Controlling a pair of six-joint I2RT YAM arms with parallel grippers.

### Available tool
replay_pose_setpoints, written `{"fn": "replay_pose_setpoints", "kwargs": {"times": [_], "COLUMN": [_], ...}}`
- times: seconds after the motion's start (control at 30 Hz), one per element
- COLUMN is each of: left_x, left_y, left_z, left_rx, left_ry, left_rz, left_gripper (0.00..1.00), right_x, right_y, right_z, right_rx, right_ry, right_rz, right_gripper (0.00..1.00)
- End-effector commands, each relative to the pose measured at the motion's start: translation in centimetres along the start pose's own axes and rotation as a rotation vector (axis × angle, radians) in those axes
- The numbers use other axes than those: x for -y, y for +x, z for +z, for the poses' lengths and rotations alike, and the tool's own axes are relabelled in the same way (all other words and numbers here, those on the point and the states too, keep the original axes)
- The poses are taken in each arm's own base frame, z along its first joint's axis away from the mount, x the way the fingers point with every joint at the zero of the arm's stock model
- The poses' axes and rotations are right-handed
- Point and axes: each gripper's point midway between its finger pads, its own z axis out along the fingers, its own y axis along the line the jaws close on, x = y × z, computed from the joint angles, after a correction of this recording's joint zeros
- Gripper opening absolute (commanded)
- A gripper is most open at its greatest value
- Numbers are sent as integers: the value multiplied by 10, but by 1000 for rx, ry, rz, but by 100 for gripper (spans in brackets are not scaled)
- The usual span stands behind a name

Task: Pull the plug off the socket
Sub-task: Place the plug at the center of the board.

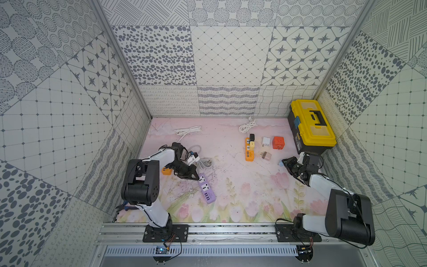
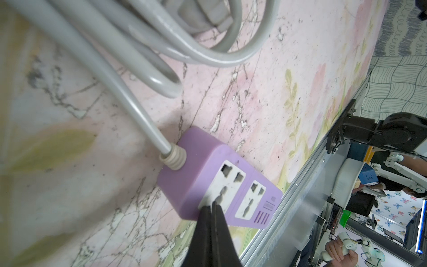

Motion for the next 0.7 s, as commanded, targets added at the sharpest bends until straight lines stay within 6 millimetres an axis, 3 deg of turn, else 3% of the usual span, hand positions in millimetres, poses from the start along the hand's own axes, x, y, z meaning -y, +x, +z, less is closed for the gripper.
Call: {"fn": "replay_pose_setpoints", "kwargs": {"times": [0.0, 0.13, 0.23, 0.33, 0.47, 0.67], "left_x": [-35, -34, -34, -33, -33, -32], "left_y": [0, 0, 0, 0, 0, 0], "left_z": [-1, -1, -1, -1, -2, -2], "left_rx": [-13, -12, -13, -12, -9, -8], "left_ry": [-185, -182, -180, -181, -182, -175], "left_rz": [39, 41, 39, 41, 42, 44], "left_gripper": [0, 0, 0, 0, 0, 0], "right_x": [-31, -30, -29, -23, -20, -20], "right_y": [-31, -37, -39, -36, -30, -25], "right_z": [7, 19, 27, 35, 37, 19], "right_rx": [77, 87, 76, 56, 37, 57], "right_ry": [-100, -81, -64, -44, -37, -14], "right_rz": [-68, -87, -99, -95, -98, -125], "right_gripper": [0, 0, 8, 21, 45, 72]}}
